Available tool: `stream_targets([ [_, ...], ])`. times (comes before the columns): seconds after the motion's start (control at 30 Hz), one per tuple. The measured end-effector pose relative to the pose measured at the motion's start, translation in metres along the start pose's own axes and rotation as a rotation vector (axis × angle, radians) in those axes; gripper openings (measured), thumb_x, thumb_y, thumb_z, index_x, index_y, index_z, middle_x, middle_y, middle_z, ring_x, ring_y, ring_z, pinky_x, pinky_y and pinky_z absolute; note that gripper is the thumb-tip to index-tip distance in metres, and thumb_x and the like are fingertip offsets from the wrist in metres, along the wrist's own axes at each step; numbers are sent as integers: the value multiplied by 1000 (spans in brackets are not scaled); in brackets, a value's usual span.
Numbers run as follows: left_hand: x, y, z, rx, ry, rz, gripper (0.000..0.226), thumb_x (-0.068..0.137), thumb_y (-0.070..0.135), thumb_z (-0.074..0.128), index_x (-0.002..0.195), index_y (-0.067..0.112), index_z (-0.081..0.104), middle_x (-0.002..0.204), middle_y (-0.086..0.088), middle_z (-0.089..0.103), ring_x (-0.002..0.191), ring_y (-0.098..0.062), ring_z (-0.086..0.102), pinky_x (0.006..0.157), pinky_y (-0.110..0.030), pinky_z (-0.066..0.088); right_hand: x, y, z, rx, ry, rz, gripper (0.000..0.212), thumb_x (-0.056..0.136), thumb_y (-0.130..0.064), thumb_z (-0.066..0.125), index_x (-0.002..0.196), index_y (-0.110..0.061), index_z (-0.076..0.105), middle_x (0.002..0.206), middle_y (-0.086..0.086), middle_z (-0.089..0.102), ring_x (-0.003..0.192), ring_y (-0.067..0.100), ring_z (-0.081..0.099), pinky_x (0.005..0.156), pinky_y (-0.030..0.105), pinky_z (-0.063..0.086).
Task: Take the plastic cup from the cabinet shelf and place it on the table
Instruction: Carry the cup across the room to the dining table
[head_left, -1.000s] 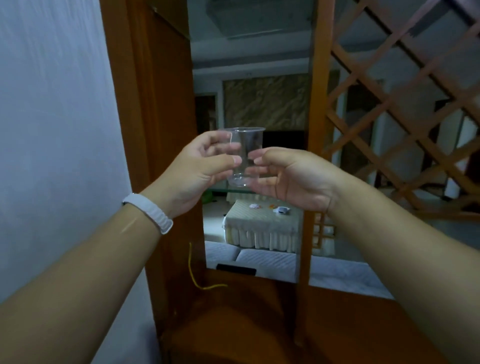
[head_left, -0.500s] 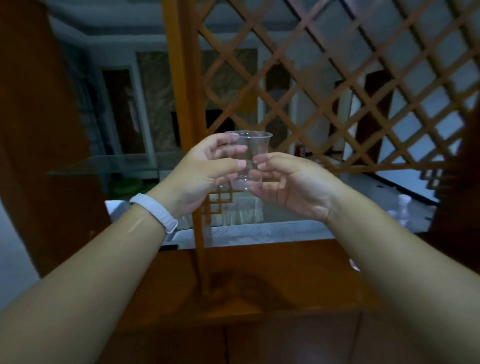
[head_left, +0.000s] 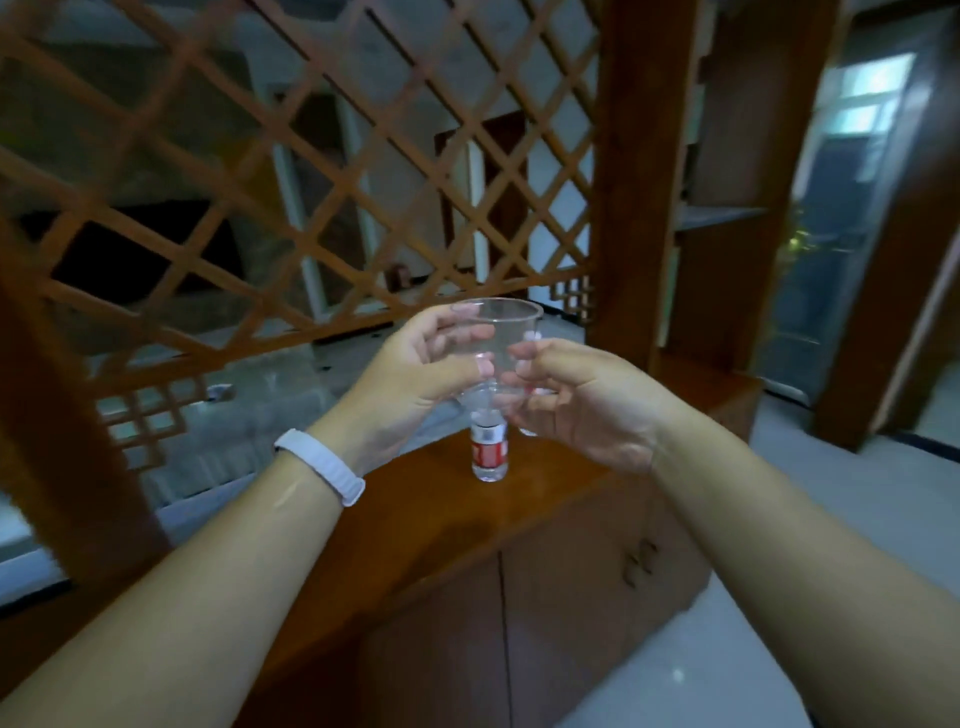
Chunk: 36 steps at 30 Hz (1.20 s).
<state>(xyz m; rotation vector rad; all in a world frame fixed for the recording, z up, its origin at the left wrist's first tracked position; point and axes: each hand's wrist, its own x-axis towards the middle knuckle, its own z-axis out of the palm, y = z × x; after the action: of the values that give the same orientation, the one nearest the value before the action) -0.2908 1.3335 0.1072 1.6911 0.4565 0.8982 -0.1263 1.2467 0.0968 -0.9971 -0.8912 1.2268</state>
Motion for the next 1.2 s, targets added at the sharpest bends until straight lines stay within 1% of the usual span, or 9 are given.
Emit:
stream_targets([
  [0.07, 21, -15, 20, -26, -78, -5, 50, 85, -4, 63, 130, 12, 48, 126, -8, 62, 113, -24, 63, 87, -32, 55, -3, 1, -26, 19, 66, -11, 23, 90, -3, 57, 111, -11, 61, 110, 18, 61, 90, 29, 69, 82, 37, 58],
  [0.2, 61, -47, 60, -78, -218, 8, 54, 84, -7, 64, 132, 9, 46, 127, -12, 60, 109, -21, 65, 85, -31, 56, -9, 2, -74, 2, 208, -27, 36, 91, -1, 55, 126, -4, 53, 125, 30, 60, 116, 43, 60, 92, 40, 55],
  [0.33, 104, -79, 97, -144, -389, 6, 55, 81, 2, 69, 131, 15, 47, 127, -8, 60, 113, -21, 63, 95, -38, 53, -12, 5, -113, -14, 370, -52, 33, 91, -3, 57, 123, -6, 57, 120, 22, 68, 108, 36, 67, 100, 43, 50],
  [0.5, 143, -114, 137, -218, -594, -16, 58, 81, 7, 68, 133, 18, 46, 131, -8, 58, 117, -20, 60, 91, -36, 54, -18, 14, -142, 14, 583, -65, 31, 91, -3, 55, 121, -7, 58, 102, 14, 76, 98, 30, 72, 83, 33, 55],
  [0.6, 156, -134, 168, -241, -743, -32, 56, 85, 5, 67, 134, 22, 45, 131, -5, 57, 119, -19, 59, 95, -40, 53, -31, 23, -158, 24, 744, -55, 27, 90, -3, 54, 116, -11, 60, 87, 7, 77, 85, 23, 74, 81, 33, 57],
  [0.77, 161, -149, 234, -303, -968, -46, 54, 86, 6, 65, 132, 29, 46, 130, 0, 58, 119, -17, 58, 96, -33, 52, -75, 29, -184, 130, 949, -80, 37, 84, -2, 62, 120, -10, 59, 115, 21, 61, 100, 31, 64, 87, 37, 55],
  [0.9, 148, -148, 290, -393, -1119, -77, 56, 86, 2, 64, 135, 22, 46, 128, -3, 60, 117, -19, 59, 91, -28, 53, -121, 31, -200, 170, 1097, -159, 32, 85, 2, 58, 116, -8, 61, 113, 22, 59, 93, 31, 64, 85, 38, 56],
  [1.0, 132, -143, 329, -410, -1211, -71, 55, 85, 7, 67, 133, 23, 47, 129, -5, 59, 118, -19, 58, 90, -29, 52, -156, 35, -211, 175, 1177, -199, 33, 86, 3, 56, 117, -7, 60, 112, 21, 59, 92, 30, 64, 81, 36, 58],
  [1.2, 95, -136, 403, -404, -1307, -72, 53, 86, -1, 64, 131, 21, 48, 127, -7, 58, 114, -18, 60, 86, -23, 52, -226, 47, -247, 196, 1270, -231, 35, 83, 1, 60, 117, -9, 61, 113, 20, 61, 94, 29, 65, 79, 34, 56],
])
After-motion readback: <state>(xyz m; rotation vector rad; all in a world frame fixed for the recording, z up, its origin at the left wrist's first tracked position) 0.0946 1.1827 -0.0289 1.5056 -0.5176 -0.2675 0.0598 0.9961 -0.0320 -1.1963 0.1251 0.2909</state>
